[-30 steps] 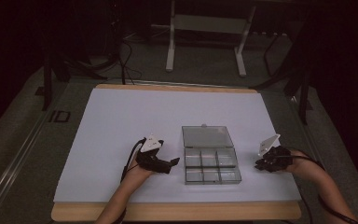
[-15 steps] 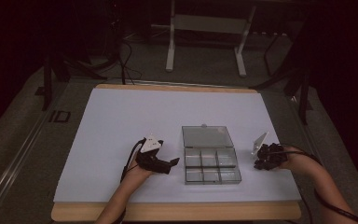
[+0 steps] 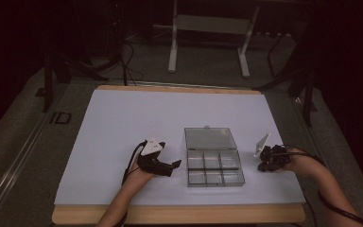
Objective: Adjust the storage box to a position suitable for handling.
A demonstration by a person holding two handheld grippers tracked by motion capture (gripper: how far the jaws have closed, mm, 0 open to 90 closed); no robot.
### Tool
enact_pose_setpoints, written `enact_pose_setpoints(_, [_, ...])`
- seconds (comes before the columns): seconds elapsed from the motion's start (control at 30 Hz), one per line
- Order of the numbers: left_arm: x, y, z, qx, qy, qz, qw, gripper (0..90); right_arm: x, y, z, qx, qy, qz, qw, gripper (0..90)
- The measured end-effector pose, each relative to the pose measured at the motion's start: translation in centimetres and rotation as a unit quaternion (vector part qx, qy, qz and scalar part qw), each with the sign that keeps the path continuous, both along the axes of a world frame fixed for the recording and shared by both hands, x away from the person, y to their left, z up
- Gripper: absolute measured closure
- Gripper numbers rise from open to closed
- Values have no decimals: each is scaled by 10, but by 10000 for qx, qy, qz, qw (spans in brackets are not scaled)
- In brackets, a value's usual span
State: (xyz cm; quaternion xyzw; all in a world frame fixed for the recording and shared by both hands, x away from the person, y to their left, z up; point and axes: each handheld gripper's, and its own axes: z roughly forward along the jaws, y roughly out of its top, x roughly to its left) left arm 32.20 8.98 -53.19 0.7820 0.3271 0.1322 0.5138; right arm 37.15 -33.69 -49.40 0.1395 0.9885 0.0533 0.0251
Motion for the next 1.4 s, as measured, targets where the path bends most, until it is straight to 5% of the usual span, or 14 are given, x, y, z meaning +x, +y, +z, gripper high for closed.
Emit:
enact_pose_setpoints(0.37, [-4, 1, -6, -119, -252, -115, 9995, 36, -2, 1, 9, 107, 63, 56, 9999, 862])
enact_pose_setpoints(1.4, [-5, 4, -7, -289, -285, -38, 9992, 36, -2, 30, 47, 116, 9, 538, 9985, 862])
